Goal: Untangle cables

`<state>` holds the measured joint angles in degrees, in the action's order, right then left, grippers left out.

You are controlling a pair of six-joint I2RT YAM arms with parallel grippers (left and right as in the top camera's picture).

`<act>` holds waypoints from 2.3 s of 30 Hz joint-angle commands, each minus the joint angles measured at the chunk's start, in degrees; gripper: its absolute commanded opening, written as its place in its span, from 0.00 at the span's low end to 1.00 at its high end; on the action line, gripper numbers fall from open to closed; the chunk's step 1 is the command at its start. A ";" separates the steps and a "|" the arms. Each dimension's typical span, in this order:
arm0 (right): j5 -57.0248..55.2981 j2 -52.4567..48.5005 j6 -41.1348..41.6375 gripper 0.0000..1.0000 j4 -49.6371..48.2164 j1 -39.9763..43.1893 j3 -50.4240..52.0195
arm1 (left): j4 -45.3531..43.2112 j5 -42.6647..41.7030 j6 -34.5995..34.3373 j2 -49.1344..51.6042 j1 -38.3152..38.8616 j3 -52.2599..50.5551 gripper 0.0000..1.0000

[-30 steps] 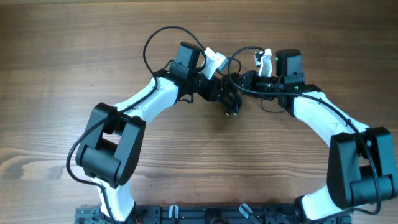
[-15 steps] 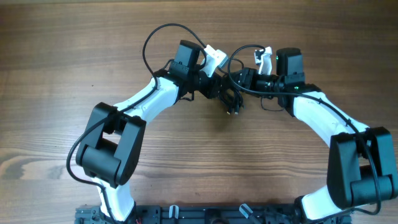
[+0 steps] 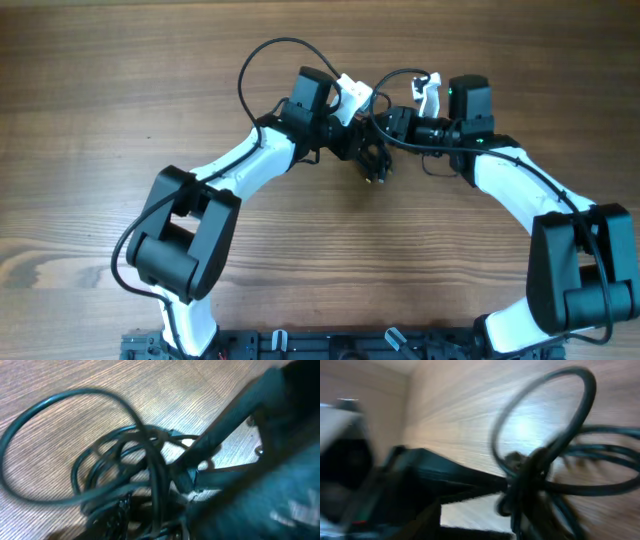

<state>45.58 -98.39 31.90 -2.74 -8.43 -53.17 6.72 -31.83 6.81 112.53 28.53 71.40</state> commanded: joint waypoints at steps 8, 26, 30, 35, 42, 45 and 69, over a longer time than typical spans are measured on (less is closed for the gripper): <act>-3.85 -0.74 1.07 0.50 -0.76 2.29 0.04 | 1.75 1.46 0.26 0.74 0.28 -0.13 0.36; -5.62 -0.79 1.31 0.43 14.21 -5.95 0.04 | 8.63 -0.07 -2.78 -0.37 -4.92 -0.13 0.26; -3.30 -0.76 1.73 0.42 13.92 -9.51 0.04 | 9.46 -2.97 -2.80 -1.99 -6.67 -0.13 0.26; -2.32 0.96 1.22 0.42 13.62 -10.36 -0.13 | 9.86 -8.79 -5.68 -3.45 -8.61 -0.13 0.26; -2.86 6.58 1.70 0.43 14.49 -9.92 -0.17 | 7.72 -9.68 -12.15 -3.45 -8.44 -0.13 0.22; -9.38 6.58 6.08 0.41 16.52 -9.92 -0.17 | 5.09 -9.44 -9.70 -3.45 -7.43 -0.13 0.22; -16.72 6.45 8.37 0.25 22.51 -2.03 -0.17 | 8.59 -2.25 -0.83 -2.47 -2.67 -0.13 0.25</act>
<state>32.42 -92.75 41.15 19.31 -10.57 -53.17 15.20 -34.30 4.32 110.67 25.52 71.40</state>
